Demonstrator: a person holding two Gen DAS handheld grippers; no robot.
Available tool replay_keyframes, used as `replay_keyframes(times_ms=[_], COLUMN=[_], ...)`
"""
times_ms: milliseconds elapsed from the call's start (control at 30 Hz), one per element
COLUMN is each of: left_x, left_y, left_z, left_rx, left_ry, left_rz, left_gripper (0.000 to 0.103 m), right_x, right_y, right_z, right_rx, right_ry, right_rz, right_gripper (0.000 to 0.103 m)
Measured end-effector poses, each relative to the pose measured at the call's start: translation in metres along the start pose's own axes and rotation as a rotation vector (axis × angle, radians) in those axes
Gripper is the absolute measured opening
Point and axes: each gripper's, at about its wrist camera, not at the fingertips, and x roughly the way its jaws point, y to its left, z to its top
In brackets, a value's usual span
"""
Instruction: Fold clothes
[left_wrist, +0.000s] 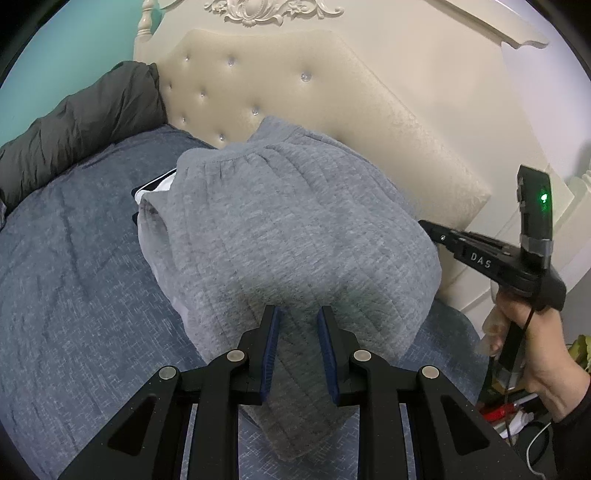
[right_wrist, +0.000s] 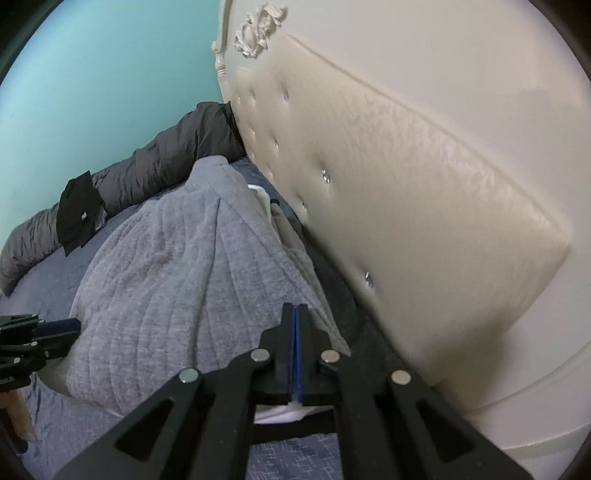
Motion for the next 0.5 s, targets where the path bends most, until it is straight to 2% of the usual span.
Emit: replay_keyframes(times_ms=[100, 167, 300, 500], left_x=[-0.002, -0.006, -0.022, -0.056], left_y=[-0.002, -0.002, 0.001, 0.003], left_z=[0.002, 0.003, 0.002, 0.001], left_rx=[0.004, 0.002, -0.019, -0.032], left_ry=[0.005, 0.001, -0.024, -0.058], left_rz=[0.003, 0.005, 0.007, 0.021], left_gripper=[0.025, 0.025, 0.025, 0.025], right_x=[-0.002, -0.014, -0.038, -0.070], right_y=[-0.003, -0.002, 0.000, 0.011], right_z=[-0.001, 0.002, 0.010, 0.010], right_rx=[0.021, 0.023, 0.047, 0.061], right_ry=[0.004, -0.024, -0.071, -0.093], right_rz=[-0.001, 0.001, 0.005, 0.007], right_gripper=[0.000, 0.000, 0.000, 0.002])
